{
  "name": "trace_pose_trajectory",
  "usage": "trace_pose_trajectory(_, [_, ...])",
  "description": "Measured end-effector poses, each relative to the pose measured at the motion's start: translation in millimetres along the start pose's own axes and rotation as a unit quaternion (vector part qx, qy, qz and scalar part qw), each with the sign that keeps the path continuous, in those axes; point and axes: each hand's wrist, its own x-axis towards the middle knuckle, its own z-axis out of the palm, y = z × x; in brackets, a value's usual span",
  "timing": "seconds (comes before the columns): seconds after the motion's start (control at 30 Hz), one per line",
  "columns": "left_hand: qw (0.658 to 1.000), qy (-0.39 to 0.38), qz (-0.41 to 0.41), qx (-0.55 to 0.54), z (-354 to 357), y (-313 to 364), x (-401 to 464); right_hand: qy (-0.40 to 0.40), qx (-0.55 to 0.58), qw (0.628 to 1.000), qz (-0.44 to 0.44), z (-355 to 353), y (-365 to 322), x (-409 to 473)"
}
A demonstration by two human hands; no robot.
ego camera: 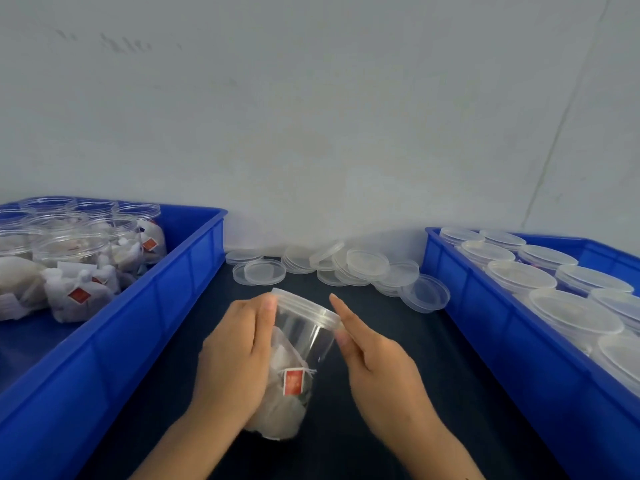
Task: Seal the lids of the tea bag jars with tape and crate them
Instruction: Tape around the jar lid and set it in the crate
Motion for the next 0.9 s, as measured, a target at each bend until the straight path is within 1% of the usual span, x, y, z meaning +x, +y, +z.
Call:
trace_pose_trajectory(0.03, [1.0, 0.006, 0.009, 0.022, 2, 3, -3, 0.004, 0.0, 1.0, -0.006, 2, -3, -1])
trace_pose_trajectory(0.07, [0.999, -0.005, 0.004, 0.033, 3, 5, -5, 0.007, -0.005, 1.0, -0.013, 3, -5, -3])
trace_pose_trajectory(0.13, [0.998, -0.035, -0.038, 0.039, 5, 8, -5, 0.015, -0.026, 0.999, -0.034, 2, -11, -6])
trace_pose_trajectory(0.17, [0.997, -0.037, -0.061, 0.04, 5, 8, -4, 0.02, -0.038, 0.998, -0.044, 2, -13, -7])
trace_pose_trajectory(0.23, [0.995, -0.028, -0.09, 0.019, 5, 6, -1, 0.02, -0.057, 0.996, -0.061, 0, -17, -9])
trace_pose_trajectory(0.33, [0.993, -0.009, -0.109, -0.042, 5, 1, -1, -0.01, -0.082, 0.994, -0.075, -3, -20, -11])
trace_pose_trajectory(0.4, [0.992, -0.012, -0.11, -0.067, 5, -2, 0, -0.023, -0.071, 0.996, -0.042, -6, -21, -11])
trace_pose_trajectory(0.47, [0.989, -0.018, -0.113, -0.092, 2, -3, 2, -0.032, -0.016, 0.998, 0.048, -10, -18, -9])
trace_pose_trajectory(0.5, [0.987, -0.018, -0.117, -0.105, 0, -5, 3, -0.036, 0.013, 0.996, 0.081, -13, -15, -8])
trace_pose_trajectory(0.53, [0.986, -0.019, -0.118, -0.115, -2, -6, 4, -0.037, 0.033, 0.994, 0.095, -15, -13, -8])
trace_pose_trajectory(0.63, [0.982, -0.036, -0.114, -0.144, -7, -7, 6, -0.046, 0.02, 0.997, 0.06, -19, -9, -6])
trace_pose_trajectory(0.73, [0.972, -0.059, -0.129, -0.187, -9, -7, 9, -0.053, 0.001, 0.998, 0.039, -21, -2, -1])
trace_pose_trajectory(0.8, [0.96, -0.09, -0.141, -0.226, -11, -8, 11, -0.067, 0.004, 0.997, 0.038, -24, 3, 1])
trace_pose_trajectory(0.9, [0.945, -0.145, -0.147, -0.253, -16, -8, 12, -0.072, 0.016, 0.997, 0.034, -26, 9, 2])
